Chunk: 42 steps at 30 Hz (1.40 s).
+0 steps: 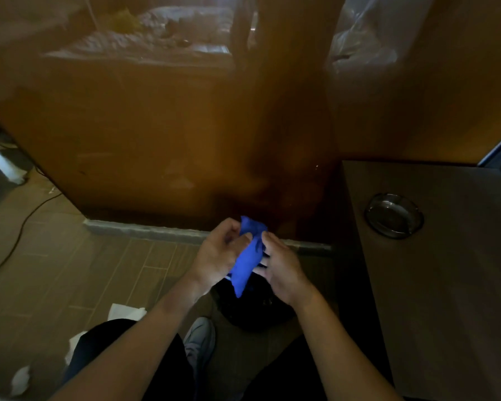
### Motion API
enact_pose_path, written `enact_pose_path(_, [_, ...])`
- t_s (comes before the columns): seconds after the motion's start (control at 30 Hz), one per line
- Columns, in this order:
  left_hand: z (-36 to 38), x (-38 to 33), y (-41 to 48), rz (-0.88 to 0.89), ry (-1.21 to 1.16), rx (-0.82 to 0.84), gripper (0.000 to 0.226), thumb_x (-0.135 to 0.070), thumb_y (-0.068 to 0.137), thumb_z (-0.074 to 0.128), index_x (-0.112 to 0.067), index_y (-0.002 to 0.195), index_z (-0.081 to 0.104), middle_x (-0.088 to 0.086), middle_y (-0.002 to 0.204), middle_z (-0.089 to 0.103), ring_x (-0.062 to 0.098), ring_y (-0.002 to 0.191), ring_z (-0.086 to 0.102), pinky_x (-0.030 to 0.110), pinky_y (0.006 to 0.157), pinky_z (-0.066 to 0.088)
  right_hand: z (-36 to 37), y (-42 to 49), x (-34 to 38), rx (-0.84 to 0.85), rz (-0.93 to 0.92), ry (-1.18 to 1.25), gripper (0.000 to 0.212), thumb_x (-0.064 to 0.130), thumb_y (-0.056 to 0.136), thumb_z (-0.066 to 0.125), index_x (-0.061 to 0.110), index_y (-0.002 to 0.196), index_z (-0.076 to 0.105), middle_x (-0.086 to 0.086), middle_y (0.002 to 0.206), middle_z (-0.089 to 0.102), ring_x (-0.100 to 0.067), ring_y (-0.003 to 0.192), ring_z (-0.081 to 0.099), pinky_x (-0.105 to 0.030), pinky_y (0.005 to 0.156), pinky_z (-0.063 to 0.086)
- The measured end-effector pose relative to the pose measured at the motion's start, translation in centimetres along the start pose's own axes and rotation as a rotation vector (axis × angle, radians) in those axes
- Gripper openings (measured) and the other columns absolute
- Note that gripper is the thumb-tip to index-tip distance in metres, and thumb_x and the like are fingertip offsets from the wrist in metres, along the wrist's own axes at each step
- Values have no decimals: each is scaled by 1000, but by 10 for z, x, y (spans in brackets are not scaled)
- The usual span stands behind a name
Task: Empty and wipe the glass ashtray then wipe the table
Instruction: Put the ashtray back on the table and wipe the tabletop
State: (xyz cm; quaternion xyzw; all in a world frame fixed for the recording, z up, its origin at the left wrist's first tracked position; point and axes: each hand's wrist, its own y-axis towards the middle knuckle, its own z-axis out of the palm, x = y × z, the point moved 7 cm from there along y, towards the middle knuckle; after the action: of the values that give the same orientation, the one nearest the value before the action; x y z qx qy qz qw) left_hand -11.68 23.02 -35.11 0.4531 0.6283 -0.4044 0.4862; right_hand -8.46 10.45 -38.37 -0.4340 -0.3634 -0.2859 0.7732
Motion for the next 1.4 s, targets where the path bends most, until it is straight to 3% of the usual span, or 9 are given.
enact_pose_path(0.07, [-3, -10, 7, 92, 79, 48, 3, -27, 102, 65, -28, 100, 66, 2, 73, 60, 19, 66, 53, 39, 64, 43, -11, -6, 16, -100, -84, -291, 19, 29, 104, 55, 33, 122, 54, 0, 135, 62, -11, 115, 62, -35, 100, 51])
enact_pose_path(0.2, [-3, -28, 16, 206, 174, 157, 24, -25, 101, 65, -48, 102, 70, -11, 86, 70, 14, 80, 64, 39, 78, 50, -10, -19, 61, 16, -370, -721, 60, 36, 92, 67, 46, 145, 42, 21, 151, 39, 2, 138, 37, -27, 110, 36])
enact_pose_path(0.3, [1, -42, 14, 220, 127, 238, 30, -17, 102, 63, -43, 109, 75, -8, 108, 78, 17, 103, 73, 35, 93, 54, -2, -22, 85, 86, -418, -951, 38, 43, 89, 66, 40, 127, 62, 19, 127, 65, -1, 119, 59, -36, 104, 50])
enact_pose_path(0.47, [-2, -44, 10, 188, 25, 216, 27, -9, 98, 72, -35, 106, 73, -7, 86, 72, 5, 84, 66, 24, 78, 50, -2, -36, 116, 1, -579, -949, 11, 31, 94, 70, 25, 100, 76, 10, 86, 72, -4, 81, 66, -30, 73, 53])
enact_pose_path(0.67, [-25, -4, -4, 39, 194, 217, 24, -48, 90, 75, -24, 88, 71, 3, 84, 71, 21, 84, 69, 42, 77, 49, -9, -49, 149, -38, -667, -931, 9, 33, 98, 65, 30, 101, 73, 6, 91, 70, -8, 85, 64, -24, 73, 50])
enact_pose_path(0.93, [-54, 24, -12, -51, 211, 43, 19, -51, 93, 69, -33, 97, 74, -1, 102, 73, 12, 90, 70, 33, 82, 48, -37, -48, 162, -199, -672, -901, 10, 36, 98, 65, 31, 99, 74, -2, 88, 70, -18, 84, 65, -40, 77, 55])
enact_pose_path(1.03, [-50, 24, -10, -80, 131, 28, 19, -33, 103, 61, -14, 102, 63, 4, 87, 57, 17, 77, 55, 37, 77, 42, -44, -45, 153, -240, -643, -861, 13, 34, 99, 64, 27, 103, 74, -1, 95, 71, -19, 92, 68, -45, 84, 58])
enact_pose_path(1.13, [-49, 23, -11, -21, 317, 6, 12, -32, 110, 52, -25, 100, 53, -12, 68, 47, 6, 59, 42, 27, 60, 35, -55, -43, 147, -328, -605, -789, 12, 33, 99, 65, 27, 102, 75, -1, 95, 73, -18, 92, 69, -46, 85, 58])
enact_pose_path(1.4, [-51, 4, -11, -101, 177, -101, 13, -28, 104, 66, -23, 93, 70, 2, 80, 70, 14, 69, 60, 29, 62, 46, -61, -44, 124, -447, -486, -954, 20, 39, 97, 66, 20, 103, 65, 9, 92, 69, -6, 85, 68, -21, 66, 52])
